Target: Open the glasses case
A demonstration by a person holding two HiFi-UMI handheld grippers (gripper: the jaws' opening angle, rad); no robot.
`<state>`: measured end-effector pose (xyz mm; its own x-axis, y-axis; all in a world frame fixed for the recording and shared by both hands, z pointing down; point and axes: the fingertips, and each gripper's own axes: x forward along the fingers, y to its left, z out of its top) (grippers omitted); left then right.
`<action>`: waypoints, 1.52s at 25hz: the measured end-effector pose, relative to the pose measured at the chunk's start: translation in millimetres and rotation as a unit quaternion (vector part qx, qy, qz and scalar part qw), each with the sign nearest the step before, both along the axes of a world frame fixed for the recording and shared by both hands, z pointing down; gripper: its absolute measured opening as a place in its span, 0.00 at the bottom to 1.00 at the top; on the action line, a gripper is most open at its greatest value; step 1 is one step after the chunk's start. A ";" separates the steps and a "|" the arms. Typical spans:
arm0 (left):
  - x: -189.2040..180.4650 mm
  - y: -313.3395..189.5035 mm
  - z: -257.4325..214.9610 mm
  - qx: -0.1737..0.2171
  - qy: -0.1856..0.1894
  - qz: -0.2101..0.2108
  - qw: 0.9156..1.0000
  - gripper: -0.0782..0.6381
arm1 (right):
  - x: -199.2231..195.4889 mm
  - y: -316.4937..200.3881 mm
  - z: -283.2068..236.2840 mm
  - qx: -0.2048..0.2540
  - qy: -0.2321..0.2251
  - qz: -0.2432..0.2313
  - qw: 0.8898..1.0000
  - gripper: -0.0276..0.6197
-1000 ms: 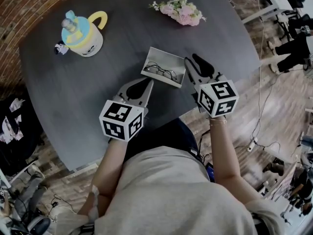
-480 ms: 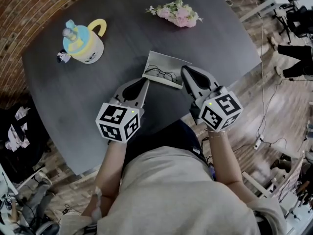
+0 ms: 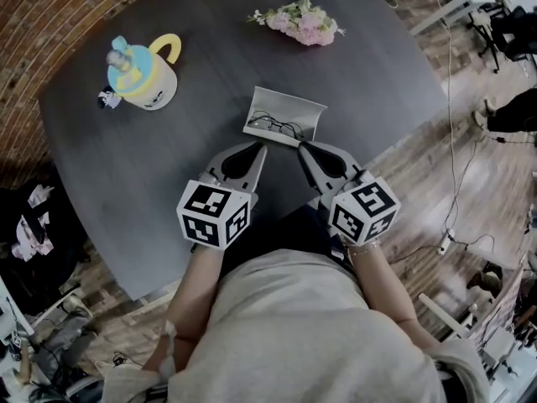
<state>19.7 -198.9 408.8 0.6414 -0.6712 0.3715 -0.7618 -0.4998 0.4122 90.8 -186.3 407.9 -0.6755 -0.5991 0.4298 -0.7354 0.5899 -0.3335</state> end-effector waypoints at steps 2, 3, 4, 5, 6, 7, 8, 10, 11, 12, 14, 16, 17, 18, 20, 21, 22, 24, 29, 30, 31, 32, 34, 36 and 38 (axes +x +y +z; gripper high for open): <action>3.3 4.3 2.9 -0.005 -0.002 0.005 1.000 0.15 | -0.6 6.6 6.8 -0.012 0.003 -0.001 1.000 0.05; 4.8 6.4 4.5 -0.008 -0.003 0.007 1.000 0.15 | -1.2 9.7 10.0 -0.017 0.004 -0.003 1.000 0.05; 6.3 8.6 6.3 -0.011 -0.004 0.008 1.000 0.15 | -2.1 12.9 13.0 -0.022 0.006 -0.005 1.000 0.05; 7.9 11.1 8.2 -0.013 -0.005 0.011 1.000 0.15 | -2.8 16.0 15.7 -0.025 0.008 -0.007 1.000 0.05; 9.5 13.7 10.4 -0.016 -0.006 0.014 1.000 0.15 | -2.9 18.7 18.2 -0.028 0.010 -0.007 1.000 0.05; 10.8 16.3 12.8 -0.020 -0.007 0.017 1.000 0.15 | -2.4 20.7 20.5 -0.031 0.012 -0.006 0.999 0.05; 11.5 18.7 15.5 -0.023 -0.008 0.019 1.000 0.15 | -1.7 22.1 22.5 -0.035 0.013 -0.004 0.999 0.05; 11.9 23.2 21.0 -0.032 -0.010 0.020 0.999 0.15 | 0.0 24.1 25.7 -0.042 0.014 -0.002 0.999 0.05; 12.2 25.4 23.3 -0.036 -0.010 0.020 0.999 0.15 | 0.9 25.3 27.1 -0.045 0.016 -0.003 0.999 0.05; 12.7 27.6 25.2 -0.039 -0.011 0.021 0.999 0.15 | 1.6 26.5 28.5 -0.048 0.019 -0.004 0.999 0.05; 13.6 31.2 28.2 -0.043 -0.015 0.023 0.999 0.15 | 2.4 29.1 31.0 -0.052 0.023 -0.006 0.998 0.05; 14.2 32.8 29.4 -0.043 -0.018 0.024 0.999 0.15 | 2.2 31.2 32.2 -0.054 0.026 -0.009 0.998 0.05; 14.8 32.8 29.4 -0.043 -0.019 0.024 0.999 0.15 | 2.3 31.8 32.5 -0.054 0.028 -0.011 0.998 0.05; 15.6 32.7 29.2 -0.042 -0.019 0.024 0.999 0.15 | 2.5 32.1 32.9 -0.054 0.029 -0.012 0.998 0.05; 16.9 32.5 28.5 -0.041 -0.018 0.024 0.999 0.15 | 3.0 31.9 33.3 -0.054 0.030 -0.010 0.998 0.05; 17.1 32.7 28.4 -0.041 -0.018 0.024 0.999 0.15 | 2.9 31.4 33.2 -0.055 0.029 -0.008 0.998 0.05; 17.0 33.1 28.4 -0.041 -0.020 0.024 0.999 0.15 | 2.5 31.0 33.0 -0.055 0.029 -0.008 0.998 0.05; 16.3 34.1 29.2 -0.041 -0.023 0.024 0.999 0.15 | 1.3 30.6 32.9 -0.054 0.031 -0.011 0.998 0.05; 14.2 33.6 28.9 -0.045 -0.015 0.018 0.999 0.15 | -0.4 30.9 33.7 -0.047 0.045 -0.023 0.998 0.05; 14.0 33.4 28.5 -0.044 -0.015 0.018 0.999 0.15 | -0.7 30.7 33.4 -0.046 0.045 -0.023 0.998 0.05; 14.2 33.4 28.1 -0.043 -0.015 0.018 0.999 0.15 | -1.0 30.5 33.1 -0.046 0.045 -0.023 0.998 0.05; 14.8 33.6 27.8 -0.043 -0.015 0.019 0.999 0.15 | -1.2 30.6 33.1 -0.046 0.045 -0.023 0.998 0.05; 16.3 34.5 27.8 -0.042 -0.015 0.022 0.999 0.15 | -1.3 30.9 33.3 -0.045 0.046 -0.024 0.998 0.05; 16.9 35.1 28.1 -0.042 -0.017 0.025 0.999 0.15 | -1.8 31.2 33.9 -0.044 0.048 -0.025 0.998 0.05; 16.5 35.7 27.5 -0.042 -0.017 0.025 0.999 0.15 | -2.9 32.7 35.3 -0.044 0.052 -0.030 0.997 0.05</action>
<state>36.2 -163.2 436.3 0.6595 -0.6047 0.4465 -0.7509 -0.5024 0.4288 88.0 -153.6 443.3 -0.6581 -0.5154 0.5489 -0.7328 0.6058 -0.3097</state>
